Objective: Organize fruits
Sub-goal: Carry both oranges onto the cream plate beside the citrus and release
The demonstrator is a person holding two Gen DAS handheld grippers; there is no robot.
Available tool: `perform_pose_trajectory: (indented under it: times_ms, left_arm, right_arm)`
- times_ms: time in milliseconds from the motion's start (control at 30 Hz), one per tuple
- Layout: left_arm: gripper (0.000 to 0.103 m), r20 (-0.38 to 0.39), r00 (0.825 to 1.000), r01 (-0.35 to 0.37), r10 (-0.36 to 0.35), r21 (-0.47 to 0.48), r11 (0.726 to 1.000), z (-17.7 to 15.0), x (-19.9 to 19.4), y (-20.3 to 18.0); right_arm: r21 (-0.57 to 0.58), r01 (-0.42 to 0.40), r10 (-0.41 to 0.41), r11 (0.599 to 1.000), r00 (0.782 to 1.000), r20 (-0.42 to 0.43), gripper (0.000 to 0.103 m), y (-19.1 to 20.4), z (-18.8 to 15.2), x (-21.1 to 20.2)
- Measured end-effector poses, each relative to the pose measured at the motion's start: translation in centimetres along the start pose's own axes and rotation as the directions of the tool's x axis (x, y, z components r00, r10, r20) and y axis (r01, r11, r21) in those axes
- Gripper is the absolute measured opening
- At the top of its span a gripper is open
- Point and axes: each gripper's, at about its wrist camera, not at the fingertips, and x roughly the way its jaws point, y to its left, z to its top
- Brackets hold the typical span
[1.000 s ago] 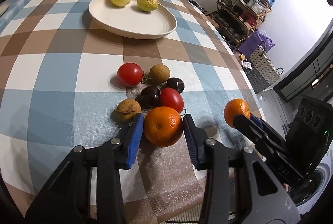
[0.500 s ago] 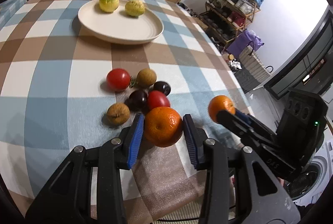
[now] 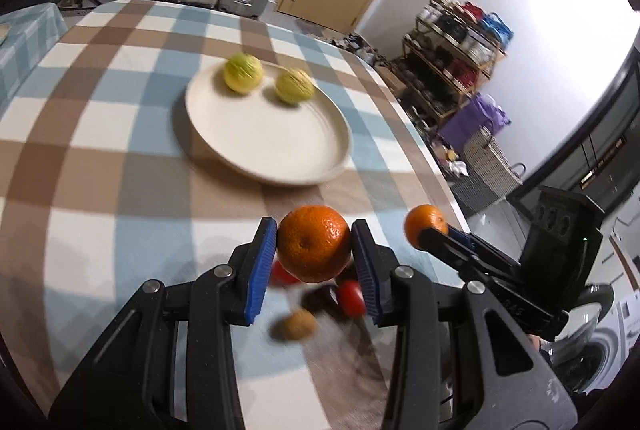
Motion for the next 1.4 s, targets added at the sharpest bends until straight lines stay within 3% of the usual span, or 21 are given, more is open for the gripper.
perform_pose_trajectory:
  times_ms: [433, 767, 900, 1000, 1400]
  left_arm:
    - [0.036, 0.034, 0.998, -0.053, 0.054, -0.026, 0.998, 10.7, 4.0, 6.2]
    - [0.036, -0.005, 0.999, -0.037, 0.037, -0.063, 0.997, 14.0, 9.8, 9.7]
    - [0.036, -0.021, 0.999, -0.028, 0.027, -0.056, 0.998, 14.2, 11.5, 10.0]
    - [0.036, -0.034, 0.999, -0.021, 0.019, -0.047, 0.999, 14.2, 12.4, 10.1]
    - [0.036, -0.047, 0.998, -0.032, 0.03, -0.041, 0.999, 14.6, 14.2, 10.2]
  right_arm:
    - [-0.122, -0.051, 0.044, 0.991, 0.997, -0.057, 0.042, 1.8, 10.1, 7.8]
    - [-0.184, -0.013, -0.01, 0.983, 0.992, -0.123, 0.042, 1.1, 16.4, 15.7]
    - [-0.208, -0.017, -0.023, 0.978, 0.982, -0.187, 0.042, 1.2, 16.5, 18.2]
    - [-0.18, -0.056, 0.013, 0.982, 0.972, -0.233, 0.042, 1.1, 15.6, 19.2]
    - [-0.148, -0.035, -0.008, 0.988, 0.96, -0.281, 0.042, 0.7, 14.3, 21.0]
